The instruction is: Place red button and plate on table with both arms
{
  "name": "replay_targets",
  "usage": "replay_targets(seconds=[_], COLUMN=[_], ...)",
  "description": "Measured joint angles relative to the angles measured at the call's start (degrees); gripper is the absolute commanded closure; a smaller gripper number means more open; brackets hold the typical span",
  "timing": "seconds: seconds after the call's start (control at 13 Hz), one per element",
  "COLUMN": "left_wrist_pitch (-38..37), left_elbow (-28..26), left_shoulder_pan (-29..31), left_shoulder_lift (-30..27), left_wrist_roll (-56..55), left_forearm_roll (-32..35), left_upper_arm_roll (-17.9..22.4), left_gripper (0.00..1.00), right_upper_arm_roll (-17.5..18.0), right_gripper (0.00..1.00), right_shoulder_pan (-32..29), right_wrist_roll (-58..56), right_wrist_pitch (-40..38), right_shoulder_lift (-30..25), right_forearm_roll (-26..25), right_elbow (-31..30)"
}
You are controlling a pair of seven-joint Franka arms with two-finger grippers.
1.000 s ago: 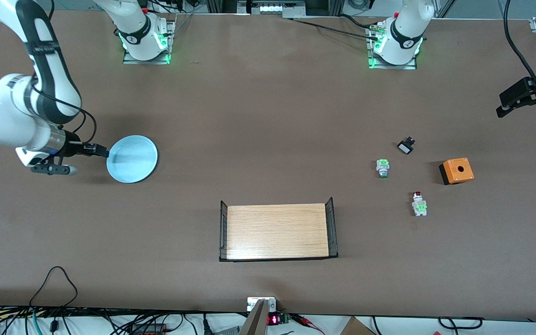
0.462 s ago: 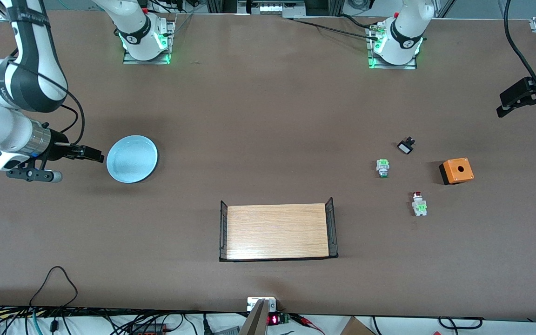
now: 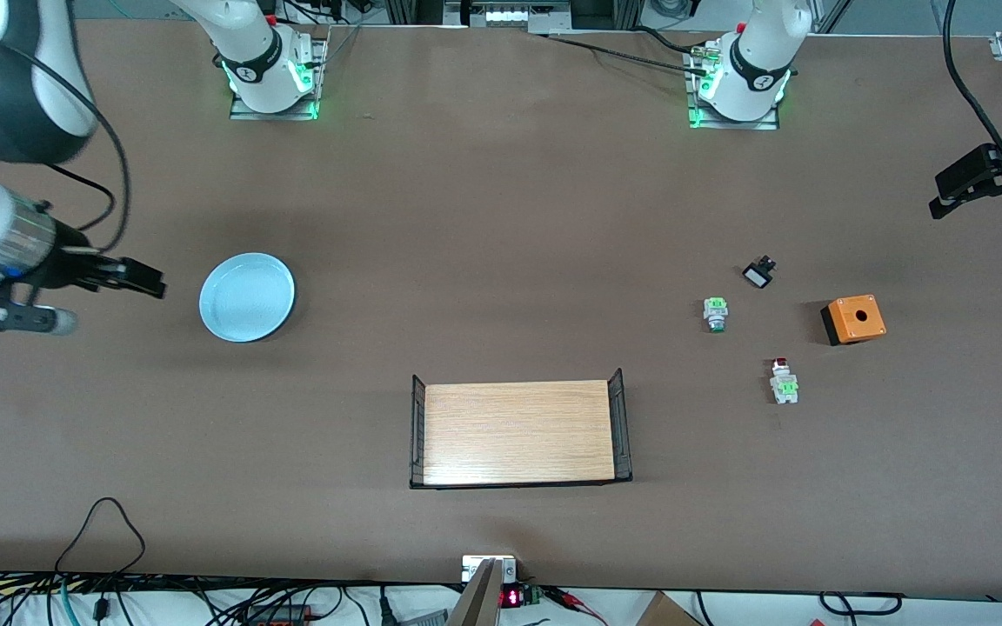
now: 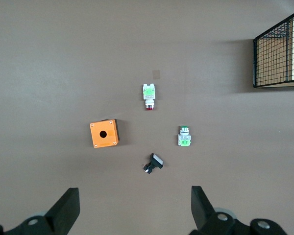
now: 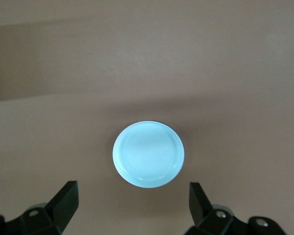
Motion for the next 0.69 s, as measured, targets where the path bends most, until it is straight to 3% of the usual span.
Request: replay_targets(seconds=[0.23, 0.46, 0.69], left_wrist_pitch=[0.0, 0.0, 0.0], left_elbow=[0.0, 0.0, 0.0], left_shoulder_pan=[0.0, 0.0, 0.0], left_shoulder_lift=[0.0, 0.0, 0.0], left_wrist_roll=[0.0, 0.0, -0.5], left_forearm_roll=[0.0, 0.0, 0.0], left_upper_arm_roll=[0.0, 0.0, -0.1], left_gripper=[0.0, 0.0, 0.0], right_upper_arm_roll=[-0.8, -1.2, -1.5], right_gripper=[0.0, 0.0, 0.0], right_shoulder_pan=[-1.9, -3.9, -4.1], right_wrist_roll=[0.0, -5.6, -8.4], right_wrist_pitch=[-6.9, -9.3, -4.6], right_shoulder_lift=[0.0, 0.0, -1.3], right_forearm_roll=[-1.6, -1.9, -2.0], right_elbow=[5.3, 6.1, 2.8])
